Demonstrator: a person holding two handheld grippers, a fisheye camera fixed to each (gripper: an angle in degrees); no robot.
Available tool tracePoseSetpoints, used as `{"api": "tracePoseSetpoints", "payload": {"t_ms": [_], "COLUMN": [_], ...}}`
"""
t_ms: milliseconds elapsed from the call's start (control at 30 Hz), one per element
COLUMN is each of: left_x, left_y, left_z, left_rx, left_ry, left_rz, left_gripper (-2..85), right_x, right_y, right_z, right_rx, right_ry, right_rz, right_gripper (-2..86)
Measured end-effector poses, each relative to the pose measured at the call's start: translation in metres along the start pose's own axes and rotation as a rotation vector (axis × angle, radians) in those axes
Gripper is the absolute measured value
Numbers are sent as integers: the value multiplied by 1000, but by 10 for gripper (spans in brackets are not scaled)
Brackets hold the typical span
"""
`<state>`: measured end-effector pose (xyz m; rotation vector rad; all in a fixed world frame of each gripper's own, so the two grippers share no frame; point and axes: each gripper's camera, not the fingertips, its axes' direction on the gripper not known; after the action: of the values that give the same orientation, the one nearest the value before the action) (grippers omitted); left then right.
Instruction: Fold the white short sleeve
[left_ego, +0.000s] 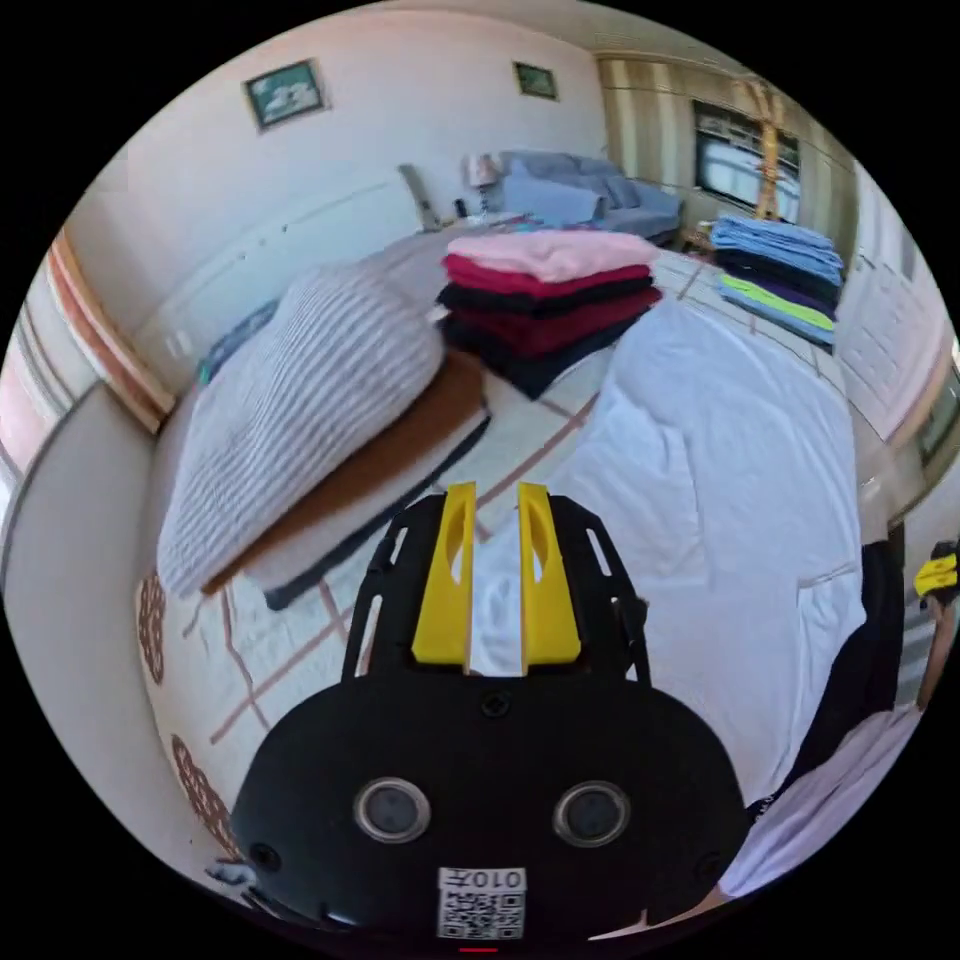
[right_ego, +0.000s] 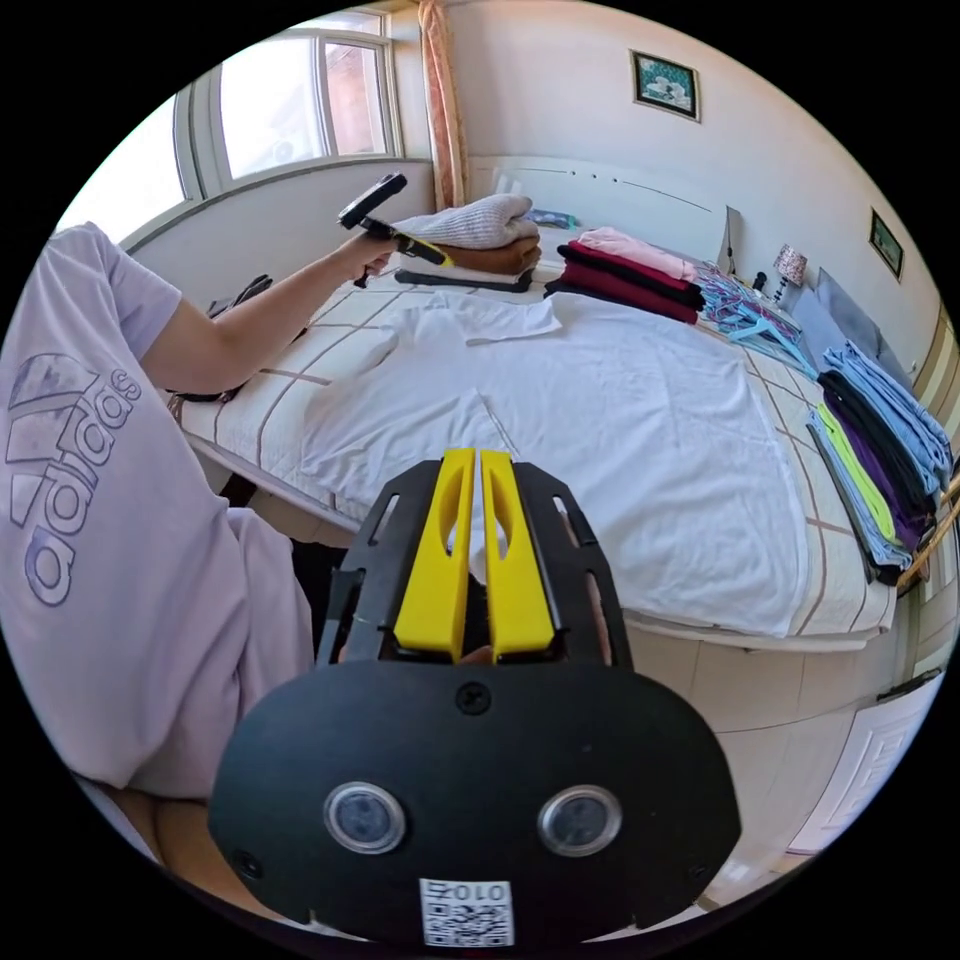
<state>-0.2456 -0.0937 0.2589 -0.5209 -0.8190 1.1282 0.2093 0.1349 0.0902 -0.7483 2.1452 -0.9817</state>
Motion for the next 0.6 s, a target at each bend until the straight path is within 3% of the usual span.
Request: {"api": "tracePoseSetpoints", "payload": {"t_ms": [200,433,600], "left_x": [69,61,60], "left_y": [-78,-110,-103], "left_z": [103,173,145], "left_rx": [-162,-266,-198], "left_ry": [271,234,317], "left_rz": [204,50,-8], "left_gripper": [1,2,36], "right_x": [13,53,55], "right_y": [3,26,5], "right_z": [-3,-4,3], "right_rx": [3,1,22], "right_ry": [22,10,-33], "right_rz": [7,127,89], "right_gripper": [40,40,44]}}
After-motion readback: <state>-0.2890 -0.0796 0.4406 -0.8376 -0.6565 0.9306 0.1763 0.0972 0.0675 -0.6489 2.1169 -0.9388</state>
